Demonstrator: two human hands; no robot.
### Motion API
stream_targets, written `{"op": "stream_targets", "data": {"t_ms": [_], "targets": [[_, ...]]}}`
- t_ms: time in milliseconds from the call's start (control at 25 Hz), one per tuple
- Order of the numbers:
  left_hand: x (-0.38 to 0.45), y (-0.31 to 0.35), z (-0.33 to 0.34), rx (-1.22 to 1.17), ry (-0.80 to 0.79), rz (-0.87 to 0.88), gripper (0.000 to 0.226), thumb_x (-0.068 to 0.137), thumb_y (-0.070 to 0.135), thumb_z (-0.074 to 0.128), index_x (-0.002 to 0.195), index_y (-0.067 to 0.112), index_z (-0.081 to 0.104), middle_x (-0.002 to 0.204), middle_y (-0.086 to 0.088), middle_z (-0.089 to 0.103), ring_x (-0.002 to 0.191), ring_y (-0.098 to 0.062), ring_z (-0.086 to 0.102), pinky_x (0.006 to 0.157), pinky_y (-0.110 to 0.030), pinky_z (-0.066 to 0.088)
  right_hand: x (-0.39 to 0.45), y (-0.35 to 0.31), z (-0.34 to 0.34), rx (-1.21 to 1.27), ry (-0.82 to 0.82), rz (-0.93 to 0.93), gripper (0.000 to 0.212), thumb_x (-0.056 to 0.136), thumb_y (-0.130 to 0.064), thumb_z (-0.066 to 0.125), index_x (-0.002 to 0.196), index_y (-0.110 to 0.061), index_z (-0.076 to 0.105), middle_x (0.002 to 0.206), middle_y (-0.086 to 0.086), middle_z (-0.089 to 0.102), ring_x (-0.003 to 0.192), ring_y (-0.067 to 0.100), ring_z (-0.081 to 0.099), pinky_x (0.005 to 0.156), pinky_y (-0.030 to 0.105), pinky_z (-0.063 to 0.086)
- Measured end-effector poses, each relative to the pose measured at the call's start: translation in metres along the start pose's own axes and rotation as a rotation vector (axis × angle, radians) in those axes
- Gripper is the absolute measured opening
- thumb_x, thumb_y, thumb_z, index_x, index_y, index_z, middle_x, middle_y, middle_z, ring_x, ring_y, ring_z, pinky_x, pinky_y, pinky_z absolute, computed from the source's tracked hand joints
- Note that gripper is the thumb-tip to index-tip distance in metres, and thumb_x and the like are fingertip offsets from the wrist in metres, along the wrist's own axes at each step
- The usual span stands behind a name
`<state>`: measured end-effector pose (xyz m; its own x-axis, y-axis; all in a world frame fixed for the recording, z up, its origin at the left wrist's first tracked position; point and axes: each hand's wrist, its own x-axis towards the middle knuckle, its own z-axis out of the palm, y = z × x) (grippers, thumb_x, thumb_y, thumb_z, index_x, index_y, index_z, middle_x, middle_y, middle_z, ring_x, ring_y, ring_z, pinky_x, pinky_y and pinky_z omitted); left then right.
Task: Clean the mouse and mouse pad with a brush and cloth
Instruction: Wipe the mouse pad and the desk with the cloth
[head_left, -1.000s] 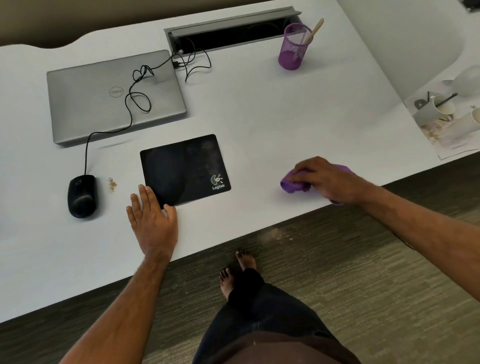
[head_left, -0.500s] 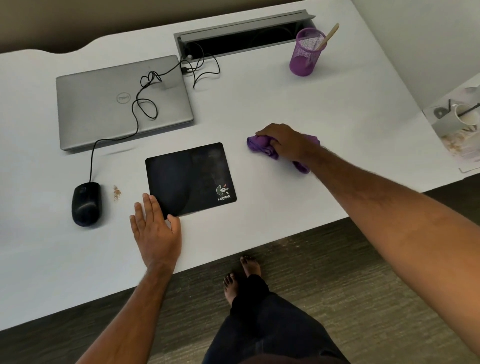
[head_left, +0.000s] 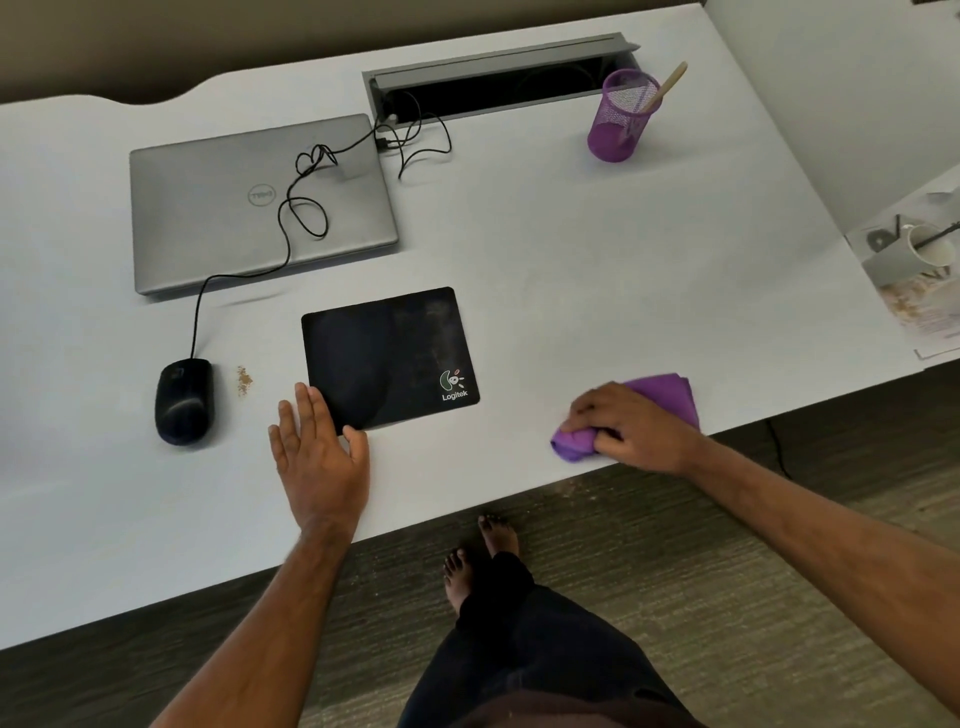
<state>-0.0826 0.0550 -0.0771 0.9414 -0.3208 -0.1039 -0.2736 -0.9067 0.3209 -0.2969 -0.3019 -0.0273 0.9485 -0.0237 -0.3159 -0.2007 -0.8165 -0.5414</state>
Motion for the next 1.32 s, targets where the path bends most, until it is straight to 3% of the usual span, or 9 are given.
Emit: {"op": "stream_targets", "data": {"t_ms": [240,360,480,560,720,920,1080,1320], "targets": [[-0.001,0.0,-0.002,-0.004,-0.022,-0.001,0.07,0.103,0.036,0.035,0.165,0.012,0.013,0.174,-0.005,0.008,0.161,-0.026,0.004,0.131,-0.047,0.006,-0.072,0.001,0.004,-0.082,-0.102,-0.04,0.036,0.088,-0.019,0.072,0.119,-0.037,0.072,0.121,-0.018,0.065,0.117,-0.004,0.052,0.102,0.022,0.044],[-0.001,0.003,-0.007,-0.037,-0.048,0.003,0.07,0.106,0.029,0.044,0.165,0.012,0.012,0.174,-0.005,0.007,0.161,-0.025,0.002,0.131,-0.047,0.005,-0.067,-0.009,-0.009,-0.035,-0.087,-0.033,0.039,0.089,-0.013,0.074,0.119,-0.038,0.072,0.121,-0.02,0.063,0.119,-0.006,0.05,0.098,0.022,0.049],[-0.004,0.001,-0.017,-0.095,-0.055,0.028,0.069,0.107,0.027,0.044,0.166,0.013,0.009,0.174,-0.003,0.002,0.161,-0.022,-0.001,0.131,-0.046,0.005,-0.015,-0.043,-0.024,0.062,0.05,-0.051,0.043,0.089,-0.004,0.073,0.12,-0.034,0.072,0.121,-0.021,0.062,0.121,-0.005,0.05,0.098,0.014,0.044],[-0.006,-0.005,-0.024,-0.101,-0.048,0.079,0.069,0.107,0.028,0.041,0.166,0.014,0.007,0.174,-0.001,0.0,0.161,-0.019,-0.003,0.131,-0.044,0.005,0.034,-0.073,-0.031,0.102,0.087,-0.118,0.04,0.09,0.0,0.07,0.122,-0.025,0.072,0.12,-0.012,0.064,0.116,0.002,0.053,0.096,0.011,0.041],[-0.003,-0.023,-0.043,-0.05,0.002,0.129,0.07,0.106,0.038,0.031,0.166,0.014,0.004,0.174,0.0,-0.004,0.16,-0.015,-0.008,0.131,-0.039,0.003,0.131,-0.133,-0.029,0.179,0.128,-0.221,0.036,0.094,-0.001,0.059,0.127,-0.013,0.067,0.115,0.002,0.065,0.105,0.015,0.059,0.094,0.022,0.046],[0.016,-0.078,-0.071,-0.07,0.112,0.017,0.069,0.108,0.03,0.038,0.166,0.014,0.002,0.174,0.001,-0.004,0.16,-0.017,-0.008,0.131,-0.039,0.003,0.22,-0.201,-0.007,0.187,0.118,-0.218,0.04,0.097,-0.002,0.058,0.136,-0.007,0.061,0.12,0.011,0.063,0.113,0.025,0.057,0.104,0.035,0.044],[0.027,-0.128,-0.088,-0.091,0.165,-0.1,0.063,0.111,0.025,0.036,0.166,0.016,0.007,0.174,0.004,-0.001,0.16,-0.014,-0.006,0.131,-0.04,0.005,0.264,-0.233,0.013,0.127,0.078,-0.188,0.04,0.099,-0.004,0.054,0.139,-0.006,0.058,0.129,0.015,0.061,0.122,0.03,0.052,0.11,0.037,0.038],[0.039,-0.2,-0.096,0.013,0.084,-0.188,0.06,0.112,0.026,0.032,0.164,0.006,0.011,0.174,-0.003,0.003,0.16,-0.02,-0.005,0.131,-0.041,0.003,0.321,-0.276,0.041,-0.016,0.064,-0.135,0.048,0.096,-0.002,0.048,0.143,-0.01,0.056,0.136,0.015,0.058,0.125,0.037,0.049,0.109,0.041,0.038]]}}
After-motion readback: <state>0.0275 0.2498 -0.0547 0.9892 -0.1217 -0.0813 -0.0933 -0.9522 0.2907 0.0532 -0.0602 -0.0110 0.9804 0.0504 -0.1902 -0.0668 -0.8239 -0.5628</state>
